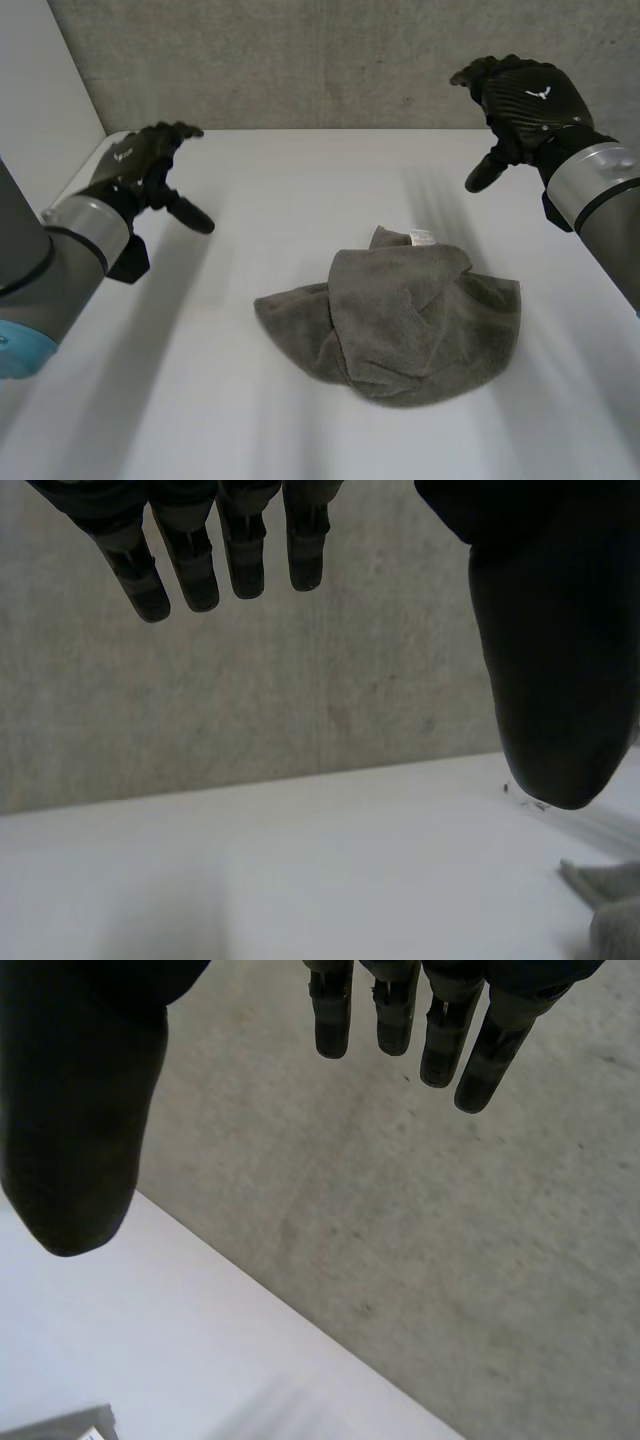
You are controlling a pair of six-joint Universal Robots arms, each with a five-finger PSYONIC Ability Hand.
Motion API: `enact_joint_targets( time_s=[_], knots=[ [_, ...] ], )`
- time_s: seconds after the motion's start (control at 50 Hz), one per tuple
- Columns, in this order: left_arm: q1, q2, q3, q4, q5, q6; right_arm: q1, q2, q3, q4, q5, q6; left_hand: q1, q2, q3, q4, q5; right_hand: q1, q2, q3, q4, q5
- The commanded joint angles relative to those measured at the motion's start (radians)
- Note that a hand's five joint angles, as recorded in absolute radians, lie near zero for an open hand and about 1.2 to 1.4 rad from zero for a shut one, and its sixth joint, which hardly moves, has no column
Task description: Fold the towel.
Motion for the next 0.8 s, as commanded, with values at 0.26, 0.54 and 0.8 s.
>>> enact_joint_targets(
  time_s=[0.26, 0.54, 0.8],
  knots=[
    [-0.056, 0.032, 0.315, -0.341, -0.066, 0.002, -0.038, 0.006, -0.13, 0.216, 0.084, 0.1, -0.122, -0.062, -0.043, -0.05, -0.046, -0.065, -0.082, -0.007, -0.06, -0.064],
    [-0.079, 0.026, 0.281, -0.303, -0.064, 0.002, -0.038, 0.0, -0.126, 0.218, 0.09, 0.105, -0.122, -0.062, -0.043, -0.05, -0.046, -0.065, -0.082, -0.007, -0.06, -0.064],
    [-0.082, 0.026, 0.277, -0.3, -0.063, 0.004, -0.031, -0.017, -0.12, 0.216, 0.087, 0.106, -0.122, -0.062, -0.043, -0.05, -0.046, -0.065, -0.082, -0.007, -0.06, -0.064]
  ],
)
